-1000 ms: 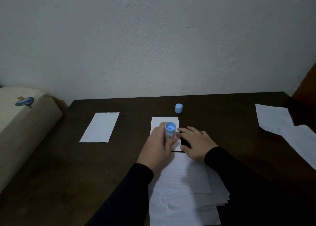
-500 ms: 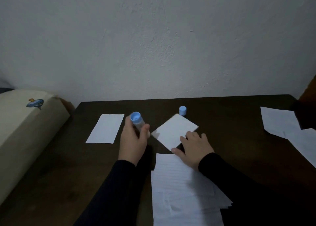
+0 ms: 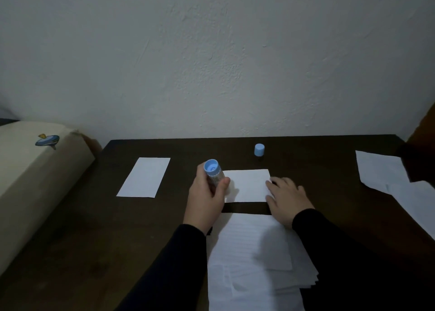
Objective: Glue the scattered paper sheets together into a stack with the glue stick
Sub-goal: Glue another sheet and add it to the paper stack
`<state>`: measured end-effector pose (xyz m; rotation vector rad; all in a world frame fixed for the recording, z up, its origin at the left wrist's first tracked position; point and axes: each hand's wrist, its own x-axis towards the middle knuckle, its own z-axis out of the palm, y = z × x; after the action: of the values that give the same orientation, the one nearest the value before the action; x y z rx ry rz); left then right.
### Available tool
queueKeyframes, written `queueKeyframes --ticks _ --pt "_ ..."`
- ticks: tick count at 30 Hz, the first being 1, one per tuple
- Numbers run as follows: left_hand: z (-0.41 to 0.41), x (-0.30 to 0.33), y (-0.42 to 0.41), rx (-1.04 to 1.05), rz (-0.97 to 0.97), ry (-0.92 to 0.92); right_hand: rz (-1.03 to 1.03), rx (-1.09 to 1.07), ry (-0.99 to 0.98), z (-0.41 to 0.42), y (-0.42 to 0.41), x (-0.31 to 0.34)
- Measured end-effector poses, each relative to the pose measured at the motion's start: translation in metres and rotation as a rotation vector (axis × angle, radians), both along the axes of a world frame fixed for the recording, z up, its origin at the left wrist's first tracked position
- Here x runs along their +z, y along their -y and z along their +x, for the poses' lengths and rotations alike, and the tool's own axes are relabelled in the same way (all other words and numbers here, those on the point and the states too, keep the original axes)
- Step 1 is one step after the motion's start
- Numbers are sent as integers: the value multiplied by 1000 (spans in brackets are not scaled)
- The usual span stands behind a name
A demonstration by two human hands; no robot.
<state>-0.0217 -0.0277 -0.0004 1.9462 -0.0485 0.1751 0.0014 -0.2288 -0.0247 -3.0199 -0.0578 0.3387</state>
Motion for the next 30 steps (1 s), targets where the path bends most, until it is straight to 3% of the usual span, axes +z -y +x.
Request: queueKeyframes --ticks 7,15,20,25,30 --pt "-2 -6 9 -48 21 -16 -100 87 86 -14 -36 9" --pt "-12 -14 26 -222 118 86 154 139 3 -13 -10 2" --pt "-4 -17 17 -218 201 99 169 106 -15 -10 -17 1" --pt "18 -17 -12 -90 209 20 163 99 -13 -12 -19 -2" --pt "42 -8 -22 -141 241 -100 157 112 -16 -14 -18 -2"
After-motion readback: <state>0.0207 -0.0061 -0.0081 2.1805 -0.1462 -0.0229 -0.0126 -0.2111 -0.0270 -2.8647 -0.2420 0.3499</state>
